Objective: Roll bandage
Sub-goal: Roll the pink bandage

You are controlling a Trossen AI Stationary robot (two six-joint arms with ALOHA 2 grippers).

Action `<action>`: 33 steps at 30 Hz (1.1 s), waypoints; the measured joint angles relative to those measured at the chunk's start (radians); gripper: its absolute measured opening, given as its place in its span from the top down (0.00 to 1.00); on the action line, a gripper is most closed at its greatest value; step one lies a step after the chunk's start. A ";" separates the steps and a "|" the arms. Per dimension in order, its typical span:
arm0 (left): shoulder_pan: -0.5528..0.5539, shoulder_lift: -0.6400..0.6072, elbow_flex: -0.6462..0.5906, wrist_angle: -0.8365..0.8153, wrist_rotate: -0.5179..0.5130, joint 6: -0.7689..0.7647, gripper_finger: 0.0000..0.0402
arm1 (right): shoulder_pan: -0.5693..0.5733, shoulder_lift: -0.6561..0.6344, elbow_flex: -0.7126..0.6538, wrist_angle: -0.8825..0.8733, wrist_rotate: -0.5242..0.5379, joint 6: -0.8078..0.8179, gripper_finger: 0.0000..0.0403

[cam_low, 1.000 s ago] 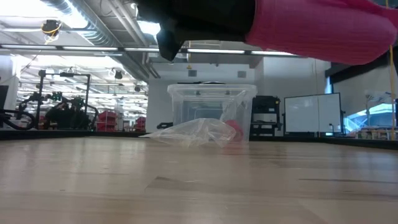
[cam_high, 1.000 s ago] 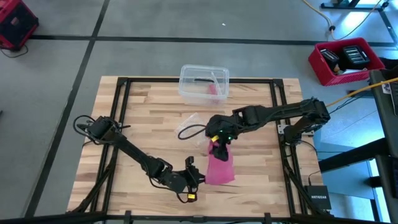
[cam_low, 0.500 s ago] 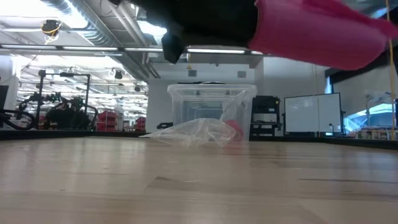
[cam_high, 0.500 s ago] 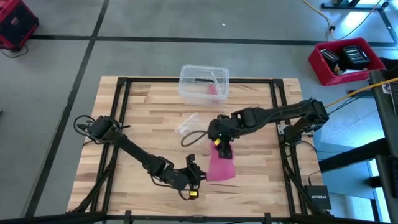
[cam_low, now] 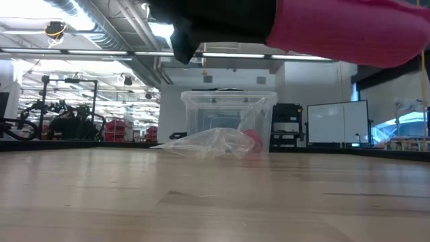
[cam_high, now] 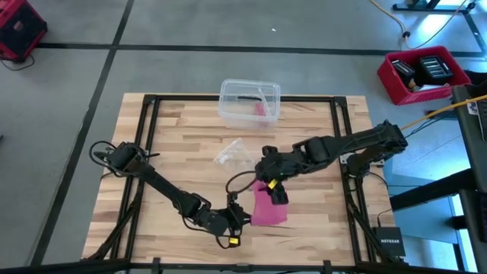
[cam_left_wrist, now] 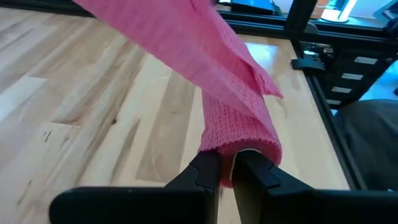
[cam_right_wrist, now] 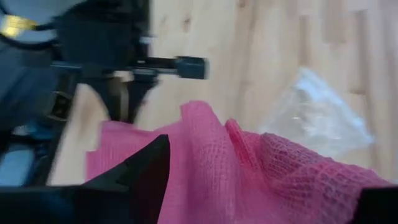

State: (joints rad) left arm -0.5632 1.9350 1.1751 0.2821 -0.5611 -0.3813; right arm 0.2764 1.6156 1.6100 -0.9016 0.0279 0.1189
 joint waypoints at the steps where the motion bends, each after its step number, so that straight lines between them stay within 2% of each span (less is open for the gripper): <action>1: 0.000 0.000 0.000 -0.001 0.002 0.003 0.95 | 0.000 0.003 0.000 0.002 -0.022 0.005 0.37; 4: 0.003 0.000 0.000 0.000 0.000 0.020 0.95 | -0.001 0.007 -0.001 0.017 -0.038 0.006 0.37; 8: 0.014 0.000 0.000 0.029 -0.025 0.053 0.95 | 0.012 0.033 0.000 0.097 -0.002 -0.001 0.37; 11: 0.020 0.000 0.000 0.037 -0.087 0.105 0.95 | 0.029 0.058 0.000 0.136 -0.003 -0.046 0.37; 16: 0.019 0.000 0.000 0.049 -0.193 0.207 0.95 | 0.056 0.073 -0.002 0.080 0.011 -0.070 0.37; 22: -0.026 -0.003 0.000 0.110 -0.307 0.361 0.95 | 0.128 0.057 -0.002 0.046 0.096 -0.067 0.38; 26: -0.048 -0.005 0.000 0.167 -0.315 0.475 0.95 | 0.169 0.055 -0.002 0.038 0.148 -0.072 0.42; 33: -0.026 0.050 0.000 0.176 -0.293 0.441 0.95 | 0.191 0.055 -0.002 0.036 0.199 -0.073 0.52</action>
State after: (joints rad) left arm -0.5892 1.9854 1.1751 0.4580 -0.8543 0.0597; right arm 0.4671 1.6711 1.6085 -0.8658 0.2272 0.0460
